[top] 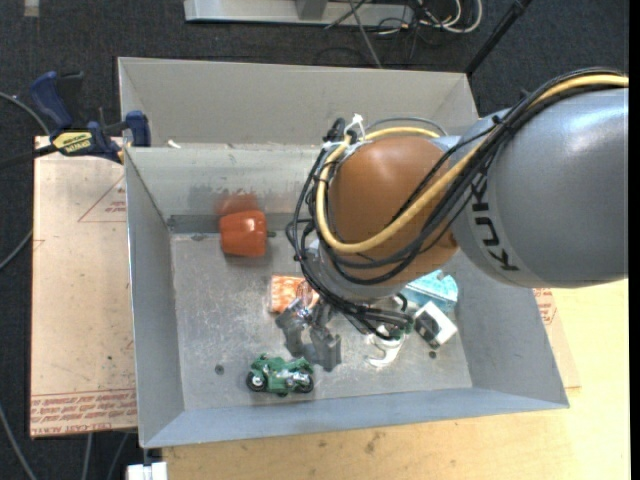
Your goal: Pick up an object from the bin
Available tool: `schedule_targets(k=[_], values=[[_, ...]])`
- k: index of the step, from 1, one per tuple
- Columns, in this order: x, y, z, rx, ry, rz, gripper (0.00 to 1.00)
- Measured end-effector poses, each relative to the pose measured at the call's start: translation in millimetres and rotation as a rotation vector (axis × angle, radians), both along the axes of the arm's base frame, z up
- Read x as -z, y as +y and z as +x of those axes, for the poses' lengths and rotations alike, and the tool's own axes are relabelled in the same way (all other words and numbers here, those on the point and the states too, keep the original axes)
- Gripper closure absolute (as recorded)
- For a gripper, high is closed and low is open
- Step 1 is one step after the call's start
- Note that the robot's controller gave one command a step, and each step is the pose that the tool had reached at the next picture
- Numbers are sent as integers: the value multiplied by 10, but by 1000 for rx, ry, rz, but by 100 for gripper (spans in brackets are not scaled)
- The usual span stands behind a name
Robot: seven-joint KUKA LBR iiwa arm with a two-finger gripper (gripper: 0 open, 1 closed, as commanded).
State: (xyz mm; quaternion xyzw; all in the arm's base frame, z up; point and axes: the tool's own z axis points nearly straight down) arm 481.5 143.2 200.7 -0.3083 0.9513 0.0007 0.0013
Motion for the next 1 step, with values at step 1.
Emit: schedule_targets(k=[1], values=[[1, -2, 0, 1, 0, 0, 0]])
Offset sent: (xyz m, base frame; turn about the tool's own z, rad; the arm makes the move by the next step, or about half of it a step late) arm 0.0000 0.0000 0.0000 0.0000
